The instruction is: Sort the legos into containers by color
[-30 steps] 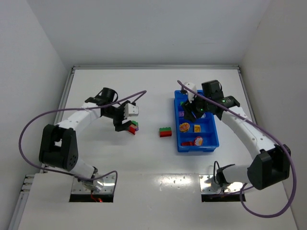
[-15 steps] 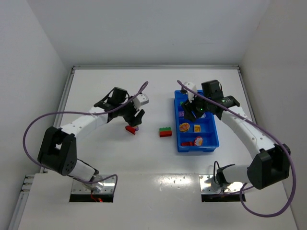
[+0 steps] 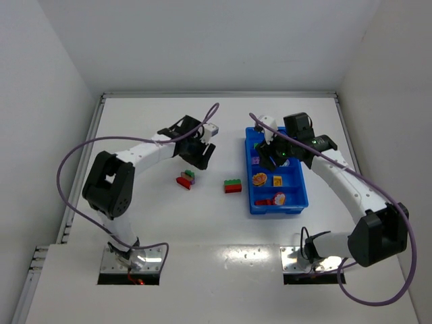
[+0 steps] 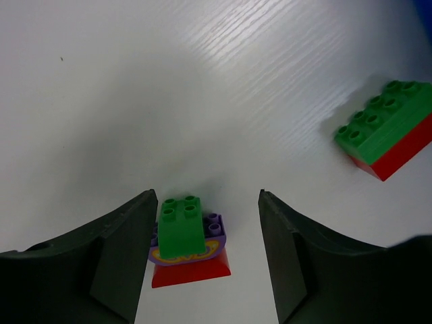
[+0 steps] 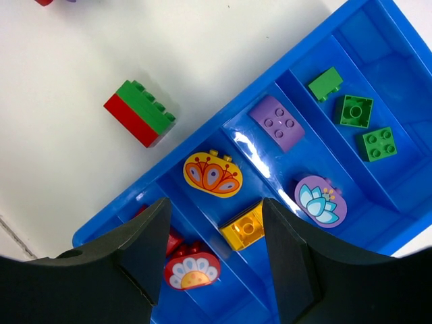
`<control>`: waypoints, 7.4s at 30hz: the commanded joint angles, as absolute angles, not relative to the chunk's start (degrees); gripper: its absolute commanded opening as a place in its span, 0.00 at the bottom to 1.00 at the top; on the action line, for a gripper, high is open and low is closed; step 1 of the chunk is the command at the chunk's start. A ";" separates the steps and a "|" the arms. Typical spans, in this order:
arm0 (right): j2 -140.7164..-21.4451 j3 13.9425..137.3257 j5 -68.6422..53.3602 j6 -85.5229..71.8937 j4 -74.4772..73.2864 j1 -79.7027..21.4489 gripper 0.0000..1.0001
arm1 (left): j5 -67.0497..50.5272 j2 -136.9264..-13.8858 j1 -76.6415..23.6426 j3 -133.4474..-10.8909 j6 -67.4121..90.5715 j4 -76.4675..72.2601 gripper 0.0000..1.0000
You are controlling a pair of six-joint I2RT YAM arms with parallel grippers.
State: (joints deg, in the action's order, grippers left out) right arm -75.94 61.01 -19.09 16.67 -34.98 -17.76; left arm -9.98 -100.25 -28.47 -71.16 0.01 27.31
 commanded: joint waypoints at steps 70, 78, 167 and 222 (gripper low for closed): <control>-90.25 68.55 -36.22 -26.70 0.61 -22.23 0.67 | -25.66 -109.43 -11.87 -90.88 40.50 18.54 0.00; -101.86 79.44 -35.60 -31.11 1.85 -25.04 0.67 | -22.24 -108.90 -13.01 -91.93 41.04 17.50 0.00; -64.34 49.57 -19.25 1.23 -28.29 -26.02 0.00 | -37.54 -127.87 -31.90 -111.17 33.22 10.20 0.00; -93.93 79.24 -51.94 12.66 -27.15 -24.96 0.00 | -69.62 -106.00 -4.14 -97.82 12.59 21.42 0.89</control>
